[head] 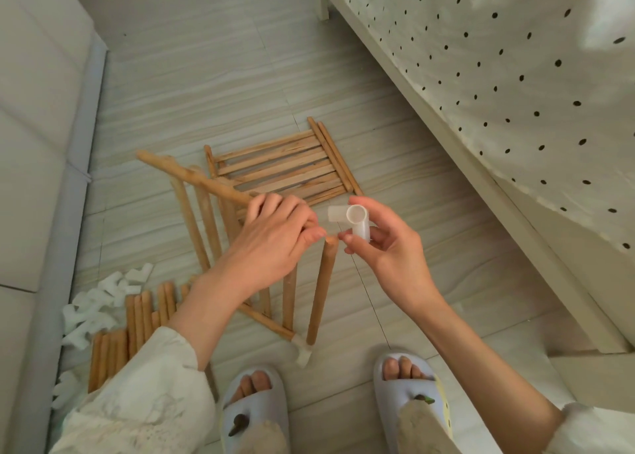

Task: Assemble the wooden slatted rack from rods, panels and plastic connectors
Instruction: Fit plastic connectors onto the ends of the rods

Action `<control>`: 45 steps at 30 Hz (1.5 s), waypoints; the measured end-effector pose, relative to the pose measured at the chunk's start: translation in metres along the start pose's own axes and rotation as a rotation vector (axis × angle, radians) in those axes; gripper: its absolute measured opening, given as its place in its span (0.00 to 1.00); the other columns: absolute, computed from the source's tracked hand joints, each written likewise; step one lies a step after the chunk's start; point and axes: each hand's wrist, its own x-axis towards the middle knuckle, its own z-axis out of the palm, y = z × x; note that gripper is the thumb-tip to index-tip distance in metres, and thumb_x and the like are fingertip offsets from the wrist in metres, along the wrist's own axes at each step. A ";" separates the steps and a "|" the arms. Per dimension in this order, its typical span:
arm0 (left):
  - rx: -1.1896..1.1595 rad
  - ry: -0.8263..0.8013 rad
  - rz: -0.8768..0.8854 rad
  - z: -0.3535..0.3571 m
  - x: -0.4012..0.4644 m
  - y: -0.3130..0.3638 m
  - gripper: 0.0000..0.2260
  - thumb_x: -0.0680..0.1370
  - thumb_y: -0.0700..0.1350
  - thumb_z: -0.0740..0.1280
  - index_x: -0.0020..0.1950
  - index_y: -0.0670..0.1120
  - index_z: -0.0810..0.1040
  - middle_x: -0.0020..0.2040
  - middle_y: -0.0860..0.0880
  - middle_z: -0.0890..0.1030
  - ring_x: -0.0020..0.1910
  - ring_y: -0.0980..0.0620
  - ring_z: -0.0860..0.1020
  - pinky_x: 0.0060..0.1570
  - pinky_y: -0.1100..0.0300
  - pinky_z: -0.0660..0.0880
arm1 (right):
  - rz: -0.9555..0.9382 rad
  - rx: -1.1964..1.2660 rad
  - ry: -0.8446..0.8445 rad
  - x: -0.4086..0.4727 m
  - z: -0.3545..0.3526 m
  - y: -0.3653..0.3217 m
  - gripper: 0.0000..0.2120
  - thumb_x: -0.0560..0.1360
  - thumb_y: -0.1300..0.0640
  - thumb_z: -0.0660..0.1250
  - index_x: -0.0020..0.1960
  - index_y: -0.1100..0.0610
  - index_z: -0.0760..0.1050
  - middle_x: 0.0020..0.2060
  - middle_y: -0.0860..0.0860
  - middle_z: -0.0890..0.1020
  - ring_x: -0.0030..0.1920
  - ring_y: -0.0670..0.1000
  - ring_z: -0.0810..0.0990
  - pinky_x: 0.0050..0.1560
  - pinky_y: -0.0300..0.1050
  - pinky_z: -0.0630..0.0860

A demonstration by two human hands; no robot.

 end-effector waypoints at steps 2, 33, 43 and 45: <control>-0.053 -0.094 0.016 -0.003 0.002 0.001 0.23 0.77 0.59 0.44 0.60 0.52 0.71 0.54 0.60 0.66 0.60 0.55 0.64 0.63 0.61 0.52 | -0.032 -0.010 0.034 0.001 0.003 -0.001 0.22 0.73 0.70 0.68 0.56 0.46 0.75 0.47 0.49 0.82 0.49 0.53 0.82 0.51 0.44 0.79; -0.047 0.092 -0.118 -0.014 0.007 0.015 0.18 0.76 0.57 0.61 0.62 0.51 0.76 0.56 0.53 0.73 0.58 0.53 0.69 0.53 0.62 0.55 | -0.152 -0.259 -0.010 0.020 0.000 -0.010 0.19 0.76 0.62 0.67 0.55 0.42 0.64 0.47 0.49 0.82 0.49 0.47 0.82 0.55 0.47 0.78; -0.027 0.088 -0.140 -0.013 0.003 0.010 0.22 0.74 0.59 0.54 0.59 0.49 0.76 0.55 0.53 0.73 0.57 0.53 0.70 0.55 0.59 0.58 | -0.202 -0.525 -0.089 0.025 -0.014 -0.003 0.17 0.77 0.67 0.62 0.64 0.55 0.69 0.51 0.53 0.82 0.52 0.48 0.81 0.48 0.24 0.70; -0.008 0.087 -0.134 -0.011 0.003 0.010 0.21 0.74 0.58 0.54 0.59 0.49 0.76 0.54 0.52 0.73 0.56 0.52 0.70 0.53 0.59 0.58 | -0.194 -0.537 -0.104 0.024 -0.014 -0.002 0.17 0.77 0.67 0.63 0.63 0.55 0.69 0.50 0.54 0.82 0.52 0.49 0.81 0.49 0.26 0.73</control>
